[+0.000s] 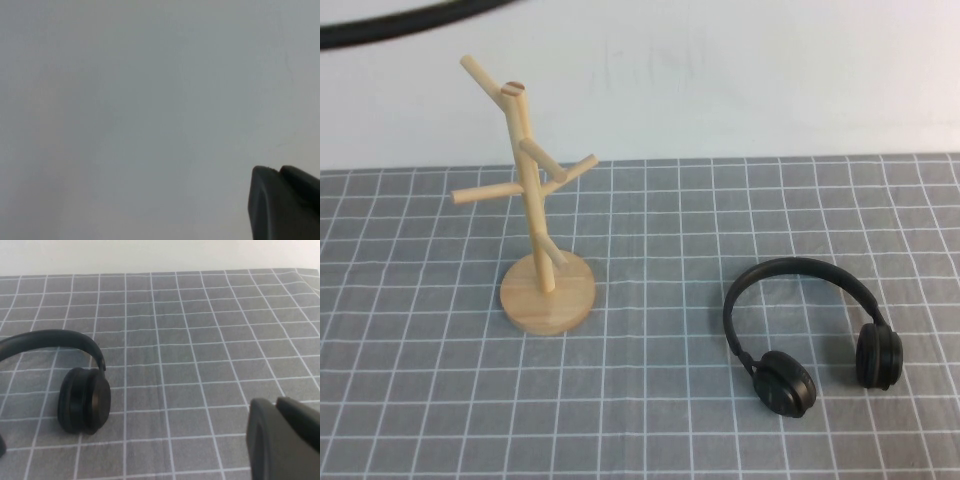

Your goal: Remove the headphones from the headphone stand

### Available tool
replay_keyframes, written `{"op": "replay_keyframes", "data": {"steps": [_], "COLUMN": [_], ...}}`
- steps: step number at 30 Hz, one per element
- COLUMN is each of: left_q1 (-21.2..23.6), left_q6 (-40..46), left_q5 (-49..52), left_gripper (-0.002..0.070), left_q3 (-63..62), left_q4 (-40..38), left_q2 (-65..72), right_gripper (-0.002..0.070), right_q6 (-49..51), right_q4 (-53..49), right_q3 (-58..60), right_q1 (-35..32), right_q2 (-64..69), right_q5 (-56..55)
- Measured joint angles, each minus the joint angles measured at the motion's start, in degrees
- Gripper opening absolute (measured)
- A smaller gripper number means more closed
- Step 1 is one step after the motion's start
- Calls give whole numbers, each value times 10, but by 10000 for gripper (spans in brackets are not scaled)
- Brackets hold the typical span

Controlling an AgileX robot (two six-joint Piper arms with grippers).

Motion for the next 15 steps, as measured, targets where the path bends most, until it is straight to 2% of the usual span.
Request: {"op": "replay_keyframes", "data": {"steps": [3,7,11,15], "left_q1": [0,0,0,0], "left_q6": [-14,-85,-156,-229], "left_q5": [0,0,0,-9], "left_gripper": [-1,-2,-2,-1], "left_q3": [78,207,382,583], "left_q4": [9,53,100,104], "left_q2": [-62,-154,-262,-384], "right_gripper": [-8,-8,-8,-8], "right_q6": [0,0,0,0], "right_q4": [0,0,0,0], "right_q3": [0,0,0,0], "right_q1": [0,0,0,0], "right_q2": [0,0,0,0], "right_q5": [0,0,0,0]}}
